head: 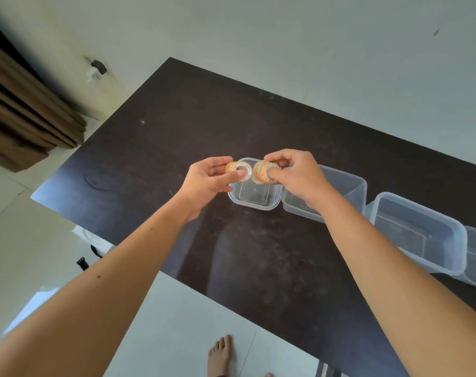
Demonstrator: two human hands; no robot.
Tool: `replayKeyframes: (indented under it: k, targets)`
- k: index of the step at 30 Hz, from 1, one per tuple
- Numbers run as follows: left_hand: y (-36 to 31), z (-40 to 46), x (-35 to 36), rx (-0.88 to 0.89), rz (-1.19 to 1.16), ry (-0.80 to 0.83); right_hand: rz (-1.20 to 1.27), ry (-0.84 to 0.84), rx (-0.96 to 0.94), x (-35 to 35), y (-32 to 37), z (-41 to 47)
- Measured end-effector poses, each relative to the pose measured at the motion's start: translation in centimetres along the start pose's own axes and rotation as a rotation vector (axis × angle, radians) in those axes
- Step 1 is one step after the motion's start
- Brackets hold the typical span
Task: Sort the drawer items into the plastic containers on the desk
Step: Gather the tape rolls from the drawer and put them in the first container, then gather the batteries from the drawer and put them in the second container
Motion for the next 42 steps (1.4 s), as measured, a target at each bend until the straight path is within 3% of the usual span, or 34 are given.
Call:
replayKeyframes:
  k: [24,34,42]
  targets:
    - [0.5,-2.9,1.3,0.088,-0.057,-0.003,0.074,-0.024,-0.034,-2.8,-0.6,-5.5]
    - [3.9,-10.9,8.4,0.063,-0.150,0.098,0.160,-0.082,0.033,-7.7,-7.6,-18.4]
    - [13.2,-22.4,16.9,-0.021,-0.096,0.188,0.181,-0.019,0.102,-10.1,-18.4,-33.0]
Point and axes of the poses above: each hand's wrist, its own z-axis towards the middle knuckle, its own x-axis out of the palm, y = z × x, the point moved 5 cm from there along z, towards the middle knuckle, and after that the axes turned 13 degrees about -z, right-handed, at the moved point
